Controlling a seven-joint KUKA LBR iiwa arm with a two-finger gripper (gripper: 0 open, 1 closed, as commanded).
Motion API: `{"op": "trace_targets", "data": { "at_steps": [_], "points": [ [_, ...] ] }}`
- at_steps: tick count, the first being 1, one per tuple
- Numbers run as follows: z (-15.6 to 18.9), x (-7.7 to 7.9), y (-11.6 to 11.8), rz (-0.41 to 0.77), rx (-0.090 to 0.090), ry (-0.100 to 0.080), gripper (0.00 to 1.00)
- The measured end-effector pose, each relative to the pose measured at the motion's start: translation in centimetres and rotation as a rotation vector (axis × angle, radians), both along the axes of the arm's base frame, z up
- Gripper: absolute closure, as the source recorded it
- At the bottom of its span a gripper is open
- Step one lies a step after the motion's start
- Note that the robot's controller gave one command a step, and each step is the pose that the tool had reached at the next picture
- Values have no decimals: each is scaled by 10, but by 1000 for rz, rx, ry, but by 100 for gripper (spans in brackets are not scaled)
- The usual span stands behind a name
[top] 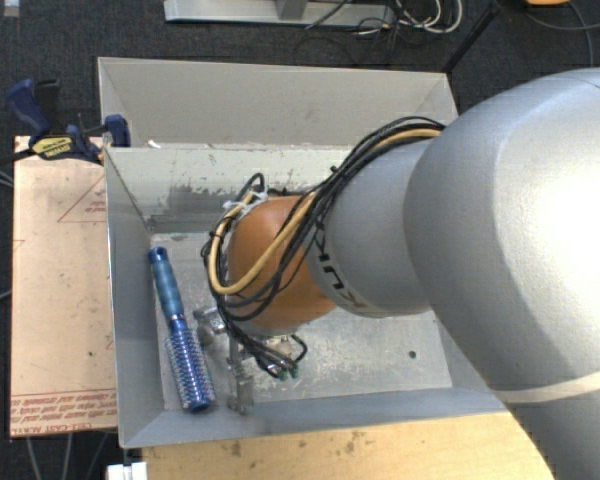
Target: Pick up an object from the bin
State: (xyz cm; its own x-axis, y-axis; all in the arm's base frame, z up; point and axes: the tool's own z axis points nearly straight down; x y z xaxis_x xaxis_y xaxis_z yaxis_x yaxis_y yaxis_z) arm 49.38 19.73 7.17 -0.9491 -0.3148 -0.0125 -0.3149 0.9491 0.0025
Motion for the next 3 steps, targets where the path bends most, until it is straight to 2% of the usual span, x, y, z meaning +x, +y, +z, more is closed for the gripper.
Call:
{"op": "trace_targets", "data": {
  "at_steps": [1, 2, 3],
  "points": [
    [27, -11, 39, 198, -16, 8, 0],
    [68, 2, 55, 407, -6, 4, 0],
    [-2, 26, 32, 338, -1, 2, 0]
  ]
}}
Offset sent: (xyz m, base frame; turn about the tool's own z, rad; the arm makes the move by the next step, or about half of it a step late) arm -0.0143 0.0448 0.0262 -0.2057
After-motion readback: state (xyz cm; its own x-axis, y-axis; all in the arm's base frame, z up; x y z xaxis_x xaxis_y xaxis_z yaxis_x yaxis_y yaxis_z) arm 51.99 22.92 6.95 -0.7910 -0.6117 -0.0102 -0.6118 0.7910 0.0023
